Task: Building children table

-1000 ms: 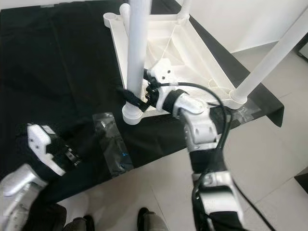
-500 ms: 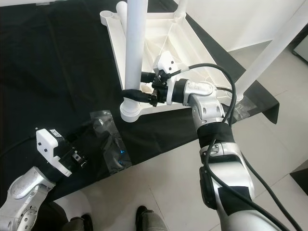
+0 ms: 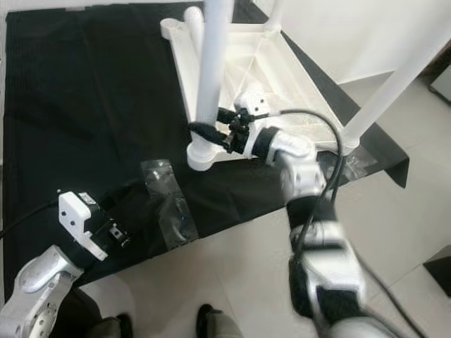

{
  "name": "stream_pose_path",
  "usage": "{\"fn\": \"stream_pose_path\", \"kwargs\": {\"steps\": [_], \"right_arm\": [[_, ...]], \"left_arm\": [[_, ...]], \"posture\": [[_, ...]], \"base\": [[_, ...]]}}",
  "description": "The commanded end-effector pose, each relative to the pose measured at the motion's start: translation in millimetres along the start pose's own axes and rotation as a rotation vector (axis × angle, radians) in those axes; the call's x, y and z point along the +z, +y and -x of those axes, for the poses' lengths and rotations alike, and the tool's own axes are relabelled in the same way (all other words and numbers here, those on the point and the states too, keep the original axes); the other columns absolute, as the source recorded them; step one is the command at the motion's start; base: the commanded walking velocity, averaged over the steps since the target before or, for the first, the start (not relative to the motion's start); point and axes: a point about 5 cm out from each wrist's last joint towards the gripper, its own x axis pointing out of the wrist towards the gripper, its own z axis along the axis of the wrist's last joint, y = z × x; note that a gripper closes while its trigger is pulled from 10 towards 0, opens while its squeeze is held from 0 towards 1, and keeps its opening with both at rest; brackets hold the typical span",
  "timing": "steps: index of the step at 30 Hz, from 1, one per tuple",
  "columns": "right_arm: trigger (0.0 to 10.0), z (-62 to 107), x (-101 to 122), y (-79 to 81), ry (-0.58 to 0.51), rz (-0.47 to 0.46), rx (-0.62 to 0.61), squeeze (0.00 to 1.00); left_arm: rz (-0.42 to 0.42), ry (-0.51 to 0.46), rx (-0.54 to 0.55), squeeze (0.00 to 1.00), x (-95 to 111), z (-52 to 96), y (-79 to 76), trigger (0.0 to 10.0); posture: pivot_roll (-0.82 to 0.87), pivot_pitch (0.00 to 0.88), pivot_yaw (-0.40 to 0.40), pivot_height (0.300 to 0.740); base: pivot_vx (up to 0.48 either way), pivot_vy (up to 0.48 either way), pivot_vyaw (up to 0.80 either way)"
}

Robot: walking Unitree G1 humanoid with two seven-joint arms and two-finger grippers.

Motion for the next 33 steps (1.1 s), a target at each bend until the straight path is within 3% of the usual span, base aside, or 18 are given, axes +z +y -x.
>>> {"fn": "stream_pose_path", "kwargs": {"steps": [1, 5, 10, 11, 14, 15, 17, 18, 20, 21, 23, 24, 28, 29, 31, 33], "right_arm": [[0.0, 41.9, -73, 21.6, 0.430, 0.046, -0.108, 0.00], [0.0, 39.6, -66, 19.1, 0.400, 0.050, -0.134, 0.00], [0.0, 19.5, -52, -1.7, 0.366, 0.064, -0.131, 0.00], [10.0, 15.4, -45, 0.8, 0.360, 0.083, -0.131, 0.00], [10.0, 13.1, -40, 3.1, 0.355, 0.095, -0.135, 0.00], [10.0, 2.5, -29, 7.4, 0.324, 0.085, -0.039, 1.00], [10.0, 2.5, -29, 7.4, 0.324, 0.085, -0.039, 1.00], [10.0, -11.3, -18, 3.4, 0.246, 0.040, 0.059, 1.00], [10.0, -16.9, -13, 1.3, 0.213, 0.054, 0.127, 1.00], [10.0, -22.1, -7, -3.7, 0.178, 0.063, 0.179, 0.18], [10.0, -25.0, -3, -7.1, 0.159, 0.072, 0.218, 0.18], [10.0, -28.6, 5, -10.5, 0.125, 0.074, 0.286, 0.00], [10.0, -32.2, 15, -13.3, 0.083, 0.065, 0.393, 0.00], [10.0, -33.4, 18, -13.1, 0.074, 0.086, 0.500, 0.00], [10.0, -33.4, 18, -13.1, 0.074, 0.086, 0.500, 0.00], [10.0, -34.8, 20, -12.3, 0.072, 0.101, 0.582, 0.00]], "left_arm": [[0.000, 0.013, -0.019, 0.00, -3, 2.2, -2.1, 10.0], [-0.008, 0.020, -0.036, 0.00, -4, 1.4, -2.5, 10.0], [-0.032, 0.027, -0.070, 0.00, -5, -1.3, -4.8, 10.0], [-0.022, 0.017, -0.067, 0.00, -4, -0.8, -5.2, 10.0], [-0.013, 0.009, -0.064, 0.00, -3, -0.4, -5.4, 10.0], [0.001, 0.012, -0.088, 0.00, -4, -1.4, -7.0, 10.0], [0.001, 0.012, -0.088, 0.00, -4, -1.4, -7.0, 10.0], [0.009, 0.017, -0.106, 0.00, -5, -2.8, -8.3, 10.0], [0.012, 0.017, -0.110, 0.00, -5, -3.2, -8.9, 10.0], [0.015, 0.017, -0.112, 0.00, -6, -3.4, -9.5, 10.0], [0.016, 0.017, -0.114, 0.00, -6, -3.5, -10.0, 10.0], [0.017, 0.017, -0.114, 0.00, -6, -3.5, -10.6, 10.0], [0.015, 0.019, -0.117, 0.00, -7, -3.1, -11.9, 10.0], [0.013, 0.023, -0.122, 0.00, -7, -2.2, -13.5, 10.0], [0.013, 0.023, -0.122, 0.00, -7, -2.2, -13.5, 10.0], [0.010, 0.031, -0.132, 0.00, -8, -1.3, -15.3, 10.0]], "posture": [[0.05, 0.286, -0.122, 0.740], [0.04, 0.279, -0.119, 0.740], [0.05, 0.274, -0.148, 0.740], [0.06, 0.270, -0.149, 0.740], [0.06, 0.270, -0.149, 0.740], [0.05, 0.263, -0.146, 0.740], [0.05, 0.263, -0.146, 0.740], [0.05, 0.262, -0.144, 0.740], [0.05, 0.262, -0.144, 0.740], [0.05, 0.261, -0.150, 0.740], [0.05, 0.260, -0.154, 0.740], [0.06, 0.259, -0.159, 0.740], [0.06, 0.257, -0.163, 0.740], [0.07, 0.256, -0.165, 0.740], [0.07, 0.256, -0.165, 0.740], [0.08, 0.251, -0.161, 0.740]], "base": [[0.000, 0.000, 0.00], [0.000, 0.000, 0.00], [0.000, 0.000, 0.00], [0.000, 0.000, 0.00], [0.000, 0.000, 0.00], [0.000, 0.000, 0.00], [0.000, 0.000, 0.00], [0.000, 0.000, 0.00], [0.000, 0.000, 0.00], [0.000, 0.000, 0.00], [0.000, 0.000, 0.00], [0.000, 0.000, 0.00], [0.000, 0.000, 0.00], [0.000, 0.000, 0.00], [0.000, 0.000, 0.00], [0.000, 0.000, 0.00]]}}
